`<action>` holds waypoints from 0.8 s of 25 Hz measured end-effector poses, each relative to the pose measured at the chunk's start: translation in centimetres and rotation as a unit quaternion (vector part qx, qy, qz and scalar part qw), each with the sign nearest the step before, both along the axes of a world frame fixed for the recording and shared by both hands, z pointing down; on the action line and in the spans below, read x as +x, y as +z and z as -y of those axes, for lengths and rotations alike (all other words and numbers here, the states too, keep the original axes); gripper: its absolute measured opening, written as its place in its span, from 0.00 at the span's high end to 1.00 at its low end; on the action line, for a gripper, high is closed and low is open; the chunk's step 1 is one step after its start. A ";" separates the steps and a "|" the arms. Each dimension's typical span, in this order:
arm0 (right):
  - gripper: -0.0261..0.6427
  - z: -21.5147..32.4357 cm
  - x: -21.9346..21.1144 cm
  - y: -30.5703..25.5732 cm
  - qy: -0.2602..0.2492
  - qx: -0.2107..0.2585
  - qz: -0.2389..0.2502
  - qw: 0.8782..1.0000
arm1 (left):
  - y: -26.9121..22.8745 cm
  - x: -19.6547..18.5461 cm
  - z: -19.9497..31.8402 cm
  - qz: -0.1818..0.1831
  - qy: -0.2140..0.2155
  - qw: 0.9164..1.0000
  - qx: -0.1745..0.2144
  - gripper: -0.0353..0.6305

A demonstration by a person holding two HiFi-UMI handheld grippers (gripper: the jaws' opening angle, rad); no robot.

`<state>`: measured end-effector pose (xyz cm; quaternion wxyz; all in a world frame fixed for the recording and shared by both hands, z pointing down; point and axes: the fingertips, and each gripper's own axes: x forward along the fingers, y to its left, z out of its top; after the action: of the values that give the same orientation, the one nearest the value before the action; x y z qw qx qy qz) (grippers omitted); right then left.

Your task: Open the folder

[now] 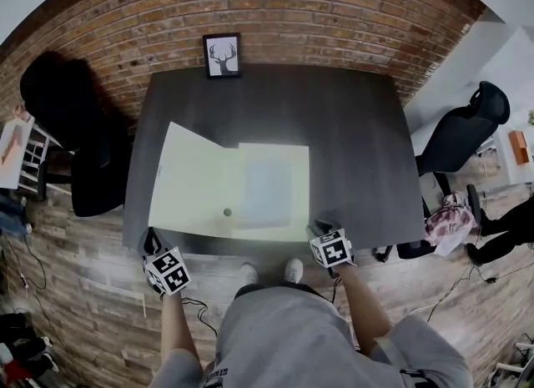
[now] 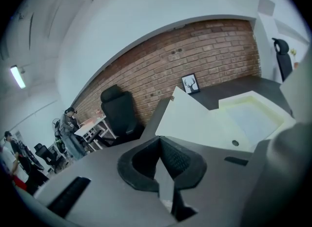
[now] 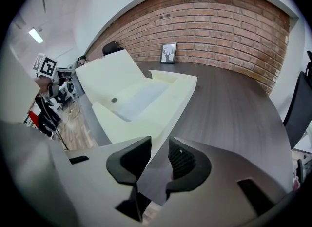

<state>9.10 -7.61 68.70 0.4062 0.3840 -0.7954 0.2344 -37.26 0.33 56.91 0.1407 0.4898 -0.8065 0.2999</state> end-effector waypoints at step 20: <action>0.82 -0.1 -0.2 -0.1 -0.019 0.011 -0.006 1.000 | 7.0 -4.0 -0.5 0.005 -0.043 0.994 -0.098 0.94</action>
<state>8.93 -7.50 68.61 0.4115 0.3747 -0.8024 0.2156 -41.21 0.84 63.94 0.1963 0.4373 -0.7941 0.3737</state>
